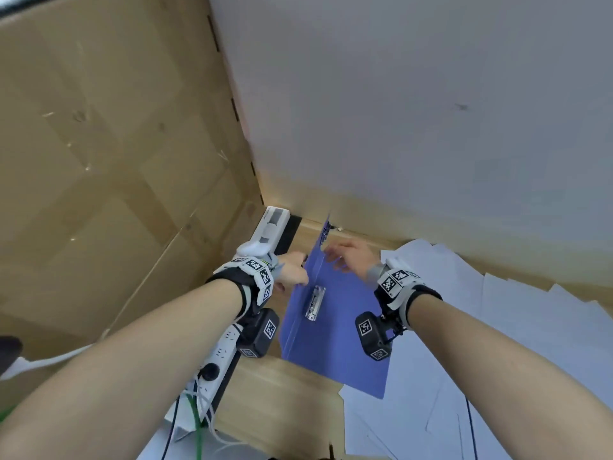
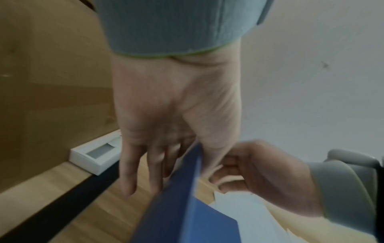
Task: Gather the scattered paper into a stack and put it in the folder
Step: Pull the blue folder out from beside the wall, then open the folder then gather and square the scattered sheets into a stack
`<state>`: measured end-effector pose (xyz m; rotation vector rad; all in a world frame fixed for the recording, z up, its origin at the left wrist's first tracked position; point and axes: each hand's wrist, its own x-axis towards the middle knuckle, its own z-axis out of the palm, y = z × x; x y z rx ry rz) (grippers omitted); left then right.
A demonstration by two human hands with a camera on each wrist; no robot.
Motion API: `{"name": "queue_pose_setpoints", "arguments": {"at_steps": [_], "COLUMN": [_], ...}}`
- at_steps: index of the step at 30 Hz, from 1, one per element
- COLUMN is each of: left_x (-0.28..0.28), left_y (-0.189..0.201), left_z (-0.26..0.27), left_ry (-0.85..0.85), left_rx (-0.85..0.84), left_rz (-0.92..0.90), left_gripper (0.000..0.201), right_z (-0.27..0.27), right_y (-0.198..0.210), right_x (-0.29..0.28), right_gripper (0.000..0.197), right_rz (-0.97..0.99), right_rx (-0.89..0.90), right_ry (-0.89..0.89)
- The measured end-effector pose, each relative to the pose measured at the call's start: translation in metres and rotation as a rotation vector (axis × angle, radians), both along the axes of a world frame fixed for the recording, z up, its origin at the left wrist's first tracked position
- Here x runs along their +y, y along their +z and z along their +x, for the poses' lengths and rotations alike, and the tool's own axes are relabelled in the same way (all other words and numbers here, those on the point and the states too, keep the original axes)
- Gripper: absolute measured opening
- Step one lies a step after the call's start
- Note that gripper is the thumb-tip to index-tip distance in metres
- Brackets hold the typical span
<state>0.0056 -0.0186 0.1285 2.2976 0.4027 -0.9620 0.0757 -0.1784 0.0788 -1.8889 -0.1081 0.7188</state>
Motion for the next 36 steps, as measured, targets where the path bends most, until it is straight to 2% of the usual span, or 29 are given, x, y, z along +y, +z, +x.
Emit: {"name": "queue_pose_setpoints", "arguments": {"at_steps": [3, 5, 6, 8, 9, 12, 15, 17, 20, 23, 25, 29, 36], "left_x": [0.033, 0.052, 0.06, 0.072, 0.077, 0.084, 0.077, 0.069, 0.061, 0.058, 0.059, 0.059, 0.054], "left_y": [-0.01, -0.019, -0.023, -0.032, -0.037, -0.06, -0.092, -0.115, -0.146, -0.171, -0.185, -0.192, -0.194], "left_z": [-0.006, -0.012, -0.016, -0.024, -0.026, -0.022, -0.017, -0.021, -0.027, -0.038, -0.041, -0.039, -0.035], "left_ry": [0.071, 0.169, 0.177, 0.106, 0.052, -0.18, -0.352, -0.45, -0.569, -0.678, -0.705, -0.677, -0.656], "left_rx": [-0.202, -0.244, -0.259, -0.302, -0.349, -0.436, -0.295, -0.169, -0.117, -0.122, -0.109, -0.099, -0.045], "left_rz": [0.093, 0.119, 0.17, 0.324, 0.416, 0.554, 0.427, 0.361, 0.39, 0.478, 0.5, 0.469, 0.447], "left_gripper": [0.048, 0.051, 0.063, 0.087, 0.092, 0.086, 0.07, 0.069, 0.079, 0.103, 0.111, 0.116, 0.118], "right_z": [-0.003, -0.005, -0.007, -0.013, -0.017, -0.029, -0.036, -0.044, -0.056, -0.066, -0.069, -0.07, -0.07], "right_y": [-0.029, -0.051, -0.059, -0.077, -0.084, -0.101, -0.119, -0.129, -0.132, -0.129, -0.129, -0.126, -0.127], "right_x": [-0.011, -0.023, -0.029, -0.038, -0.04, -0.041, -0.033, -0.025, -0.007, 0.011, 0.021, 0.028, 0.027], "right_gripper": [0.014, 0.018, 0.021, 0.02, 0.018, 0.017, 0.019, 0.023, 0.028, 0.049, 0.056, 0.051, 0.042], "right_rz": [-0.143, -0.235, -0.287, -0.365, -0.376, -0.421, -0.447, -0.443, -0.467, -0.57, -0.629, -0.679, -0.661], "right_rx": [0.007, 0.038, 0.061, 0.114, 0.138, 0.167, 0.184, 0.189, 0.17, 0.13, 0.109, 0.018, 0.031], "right_ry": [0.021, 0.029, 0.048, 0.07, 0.067, 0.053, 0.068, 0.09, 0.153, 0.217, 0.228, 0.235, 0.227]}}
